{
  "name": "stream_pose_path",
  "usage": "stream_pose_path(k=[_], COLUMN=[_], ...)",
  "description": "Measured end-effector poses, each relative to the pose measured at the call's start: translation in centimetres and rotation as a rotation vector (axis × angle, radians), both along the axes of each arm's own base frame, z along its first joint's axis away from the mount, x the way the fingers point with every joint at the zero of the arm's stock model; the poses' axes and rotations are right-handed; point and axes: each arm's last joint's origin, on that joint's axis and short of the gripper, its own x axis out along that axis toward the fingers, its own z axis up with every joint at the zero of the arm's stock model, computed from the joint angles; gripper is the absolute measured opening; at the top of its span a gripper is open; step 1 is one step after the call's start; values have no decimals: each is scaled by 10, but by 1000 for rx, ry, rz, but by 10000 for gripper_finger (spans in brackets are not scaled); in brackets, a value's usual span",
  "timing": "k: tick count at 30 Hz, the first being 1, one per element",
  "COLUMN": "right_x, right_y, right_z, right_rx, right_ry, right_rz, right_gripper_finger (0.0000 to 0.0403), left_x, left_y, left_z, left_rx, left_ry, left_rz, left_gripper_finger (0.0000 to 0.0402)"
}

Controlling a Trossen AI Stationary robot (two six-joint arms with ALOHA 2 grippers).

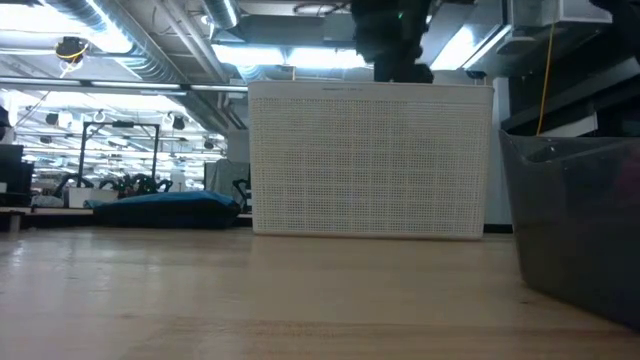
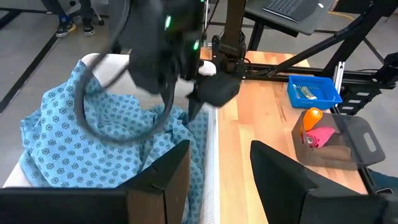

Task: Pick & place medical supplies in basket/bin
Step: Put the blue patient gown into the white bin

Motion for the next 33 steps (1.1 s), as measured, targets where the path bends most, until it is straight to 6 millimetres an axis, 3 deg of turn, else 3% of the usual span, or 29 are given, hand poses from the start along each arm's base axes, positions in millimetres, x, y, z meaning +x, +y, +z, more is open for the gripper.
stream_pose_path(k=[8,12,15,22,33], right_x=[-25,-26,-22,-9,3], right_y=[7,5,3,-8,-39], right_z=[45,64,71,68,44], right_rx=[-224,-397,-430,-475,-461], right_ry=[-143,-254,-343,-401,-352], right_rz=[-65,-134,-147,-184,-291], right_gripper_finger=[232,198,157,16,3], left_x=[0,0,0,0,0], left_y=[0,0,0,0,0], left_z=[0,1,1,0,0], left_rx=[17,30,35,35,35], left_ry=[-5,-8,-8,-8,-8], left_rz=[-8,-14,-17,-17,-17], left_gripper_finger=[164,164,164,164,164])
